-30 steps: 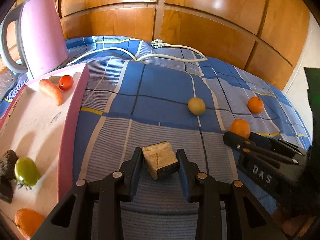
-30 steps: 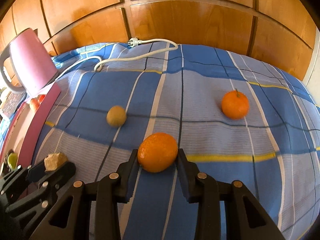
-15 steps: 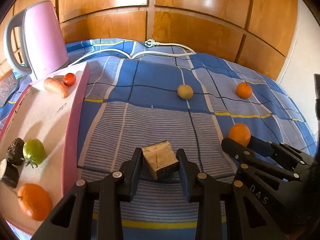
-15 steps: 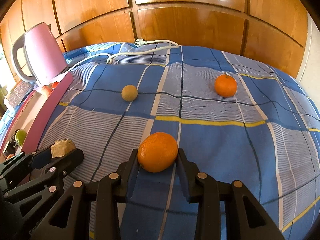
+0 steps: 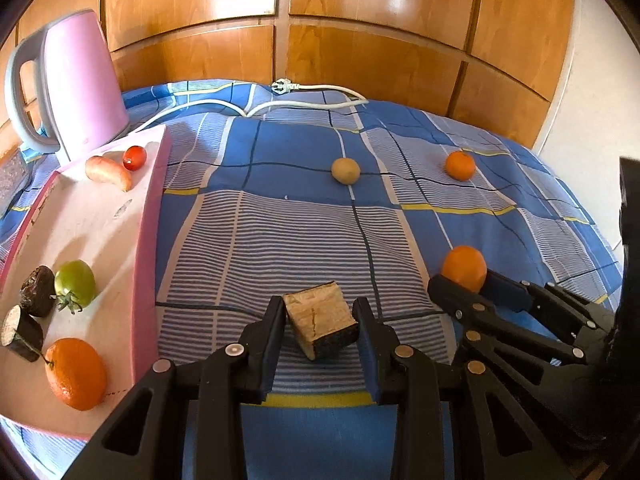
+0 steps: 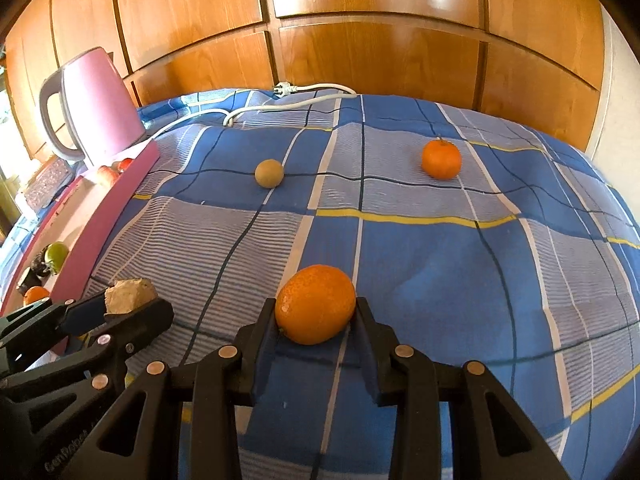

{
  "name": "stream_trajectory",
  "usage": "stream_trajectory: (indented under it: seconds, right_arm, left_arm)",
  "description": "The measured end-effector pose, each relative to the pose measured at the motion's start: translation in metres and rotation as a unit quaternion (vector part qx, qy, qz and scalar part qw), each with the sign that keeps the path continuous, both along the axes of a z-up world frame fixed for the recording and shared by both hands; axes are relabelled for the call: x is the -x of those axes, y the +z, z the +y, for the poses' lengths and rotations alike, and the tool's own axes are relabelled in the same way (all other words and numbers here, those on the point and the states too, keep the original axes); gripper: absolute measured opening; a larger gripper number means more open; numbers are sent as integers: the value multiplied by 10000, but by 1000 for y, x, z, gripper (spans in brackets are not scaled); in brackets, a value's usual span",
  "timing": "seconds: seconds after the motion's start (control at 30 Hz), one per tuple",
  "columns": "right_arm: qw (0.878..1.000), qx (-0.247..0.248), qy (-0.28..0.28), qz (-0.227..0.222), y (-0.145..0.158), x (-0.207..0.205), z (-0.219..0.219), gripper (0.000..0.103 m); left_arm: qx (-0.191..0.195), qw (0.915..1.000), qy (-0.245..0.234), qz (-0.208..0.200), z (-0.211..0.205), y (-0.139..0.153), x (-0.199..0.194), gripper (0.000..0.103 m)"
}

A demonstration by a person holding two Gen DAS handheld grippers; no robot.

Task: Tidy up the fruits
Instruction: 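Lift the beige cube with left tool while right tool lifts the orange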

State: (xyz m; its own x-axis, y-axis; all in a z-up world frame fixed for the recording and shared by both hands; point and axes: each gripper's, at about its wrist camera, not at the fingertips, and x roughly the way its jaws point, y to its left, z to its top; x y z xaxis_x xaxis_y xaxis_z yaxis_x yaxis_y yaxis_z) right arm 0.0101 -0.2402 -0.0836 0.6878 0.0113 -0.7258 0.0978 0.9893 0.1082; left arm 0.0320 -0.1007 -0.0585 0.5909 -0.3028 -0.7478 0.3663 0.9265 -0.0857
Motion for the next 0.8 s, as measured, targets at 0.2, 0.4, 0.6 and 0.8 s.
stream_trajectory:
  seconds: [0.2,0.4,0.6,0.8]
  right_arm:
    - [9995,-302,-53,18,4,14,-3,37]
    - [9988,-477,-66,66,7,21,-2,37]
    - [9987,-497,64,81,8,21,7,37]
    - [9984,-546,154,65,9,21,13,37]
  left_arm:
    - [91,9999,-49,-19,4,5,7,34]
    - [201,9998,-61,-27,9,9,12,35]
    - [294,9995,-32,-66,16,15,13,35]
    - [374,9990,44,-237,27,29,16,35]
